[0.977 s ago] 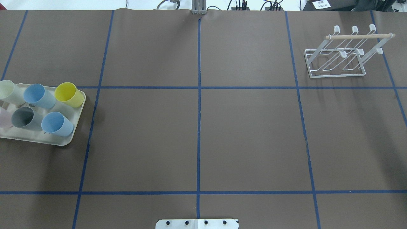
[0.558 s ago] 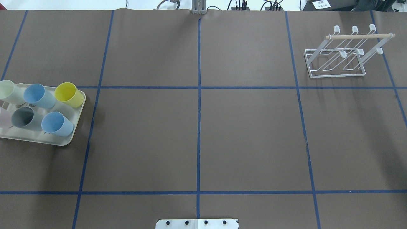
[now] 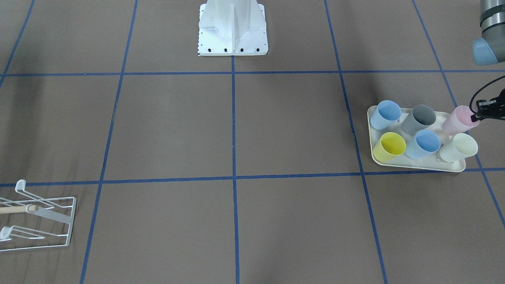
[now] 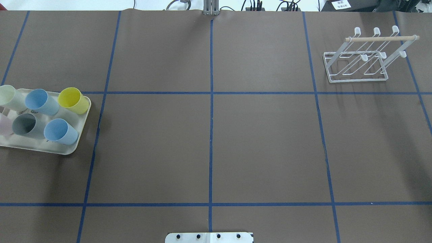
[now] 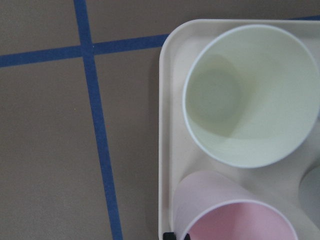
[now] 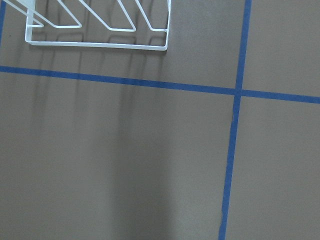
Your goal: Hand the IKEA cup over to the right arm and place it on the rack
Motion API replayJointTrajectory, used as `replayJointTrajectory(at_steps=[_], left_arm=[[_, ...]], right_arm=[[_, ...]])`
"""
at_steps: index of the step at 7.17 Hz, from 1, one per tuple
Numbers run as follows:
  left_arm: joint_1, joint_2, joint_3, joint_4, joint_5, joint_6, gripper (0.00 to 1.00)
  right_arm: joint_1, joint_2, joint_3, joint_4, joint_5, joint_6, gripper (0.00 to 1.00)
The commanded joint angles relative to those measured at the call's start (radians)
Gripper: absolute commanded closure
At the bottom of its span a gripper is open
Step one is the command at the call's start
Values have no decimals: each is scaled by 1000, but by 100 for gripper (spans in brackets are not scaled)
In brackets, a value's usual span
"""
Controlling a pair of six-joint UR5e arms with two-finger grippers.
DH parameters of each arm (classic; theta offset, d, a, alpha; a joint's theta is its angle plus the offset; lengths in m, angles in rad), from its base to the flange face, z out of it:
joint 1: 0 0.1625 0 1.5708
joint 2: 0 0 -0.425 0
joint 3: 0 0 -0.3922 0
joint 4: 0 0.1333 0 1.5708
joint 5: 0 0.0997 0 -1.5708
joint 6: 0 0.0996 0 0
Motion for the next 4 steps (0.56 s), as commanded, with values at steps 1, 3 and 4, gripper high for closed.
replayJointTrajectory(at_steps=[1,3,4], left_arm=[[-76,3,-154,152,-1,8,100],[-96,-11,-422,405,8,-86,100],[-93,-20,-482,403,-4,-217,100]], right_arm=[[-9,7,1,45,19,-1,0],[-41,10,2,198,19,73,1],[-91,32,2,287,19,144,1]])
